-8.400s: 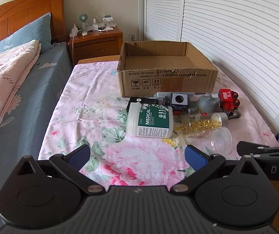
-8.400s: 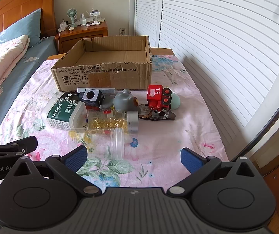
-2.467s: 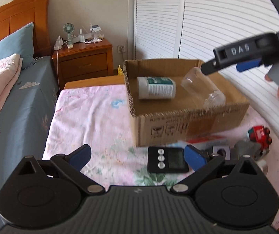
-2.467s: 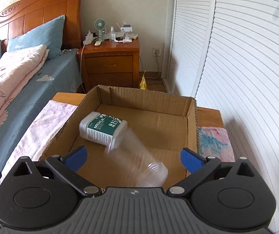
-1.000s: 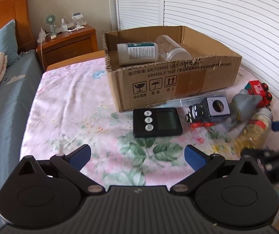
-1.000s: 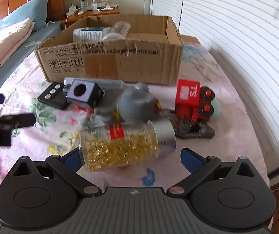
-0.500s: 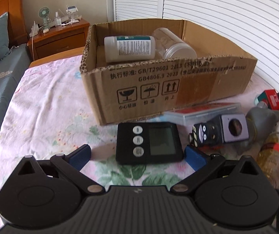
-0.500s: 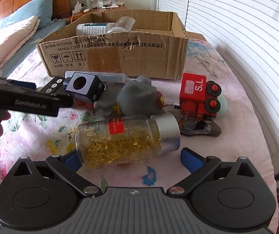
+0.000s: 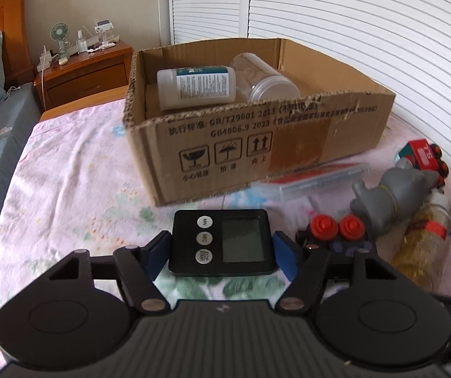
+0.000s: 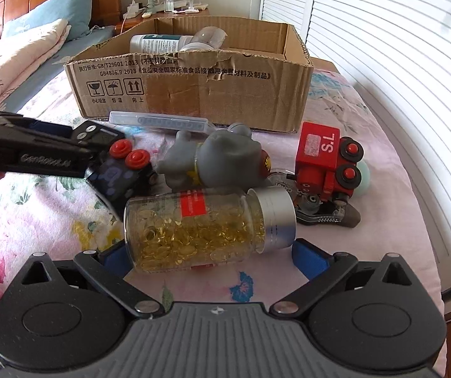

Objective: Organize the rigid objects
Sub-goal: 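Grasp the black timer with the left tool while the right tool grasps the capsule bottle, then drop the black timer into the box with the left tool while the right tool drops the capsule bottle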

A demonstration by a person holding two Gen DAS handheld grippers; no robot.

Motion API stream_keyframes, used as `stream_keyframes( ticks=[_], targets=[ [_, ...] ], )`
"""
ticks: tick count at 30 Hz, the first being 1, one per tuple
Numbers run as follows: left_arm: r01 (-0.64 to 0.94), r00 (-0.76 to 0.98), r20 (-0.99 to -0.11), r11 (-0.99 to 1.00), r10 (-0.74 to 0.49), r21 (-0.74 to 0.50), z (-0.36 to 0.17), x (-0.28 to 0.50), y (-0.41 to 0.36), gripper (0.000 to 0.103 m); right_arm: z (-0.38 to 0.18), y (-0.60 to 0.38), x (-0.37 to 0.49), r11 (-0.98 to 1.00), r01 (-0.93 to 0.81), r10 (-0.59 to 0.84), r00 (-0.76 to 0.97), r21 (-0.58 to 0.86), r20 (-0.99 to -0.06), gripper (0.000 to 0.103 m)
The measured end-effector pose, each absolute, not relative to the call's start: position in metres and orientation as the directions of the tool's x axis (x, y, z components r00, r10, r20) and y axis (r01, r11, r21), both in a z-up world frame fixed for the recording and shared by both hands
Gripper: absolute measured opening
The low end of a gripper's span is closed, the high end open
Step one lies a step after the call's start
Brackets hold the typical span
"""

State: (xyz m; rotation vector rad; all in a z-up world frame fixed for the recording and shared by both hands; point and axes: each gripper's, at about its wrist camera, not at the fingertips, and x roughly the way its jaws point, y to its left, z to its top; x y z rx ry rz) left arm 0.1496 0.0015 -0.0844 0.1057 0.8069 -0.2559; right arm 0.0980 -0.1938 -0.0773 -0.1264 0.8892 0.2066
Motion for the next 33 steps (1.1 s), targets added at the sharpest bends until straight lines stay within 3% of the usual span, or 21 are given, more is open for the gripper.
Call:
stream_keyframes(
  ticks=[16,33],
  targets=[
    [0.264,0.650,-0.737,0.964,-0.184,-0.008,-0.084,0.139,0.010,0.076,-0.073,-0.189,0.106,0.953,-0.296,0.143,0.625,-0.063,-0.768,0.103],
    [0.327,0.613,-0.769,0.944,-0.183,0.037,-0.077,0.140,0.007,0.069,-0.064,-0.190,0.109,0.943,-0.331,0.189,0.605,-0.029,-0.774,0.098]
  ],
)
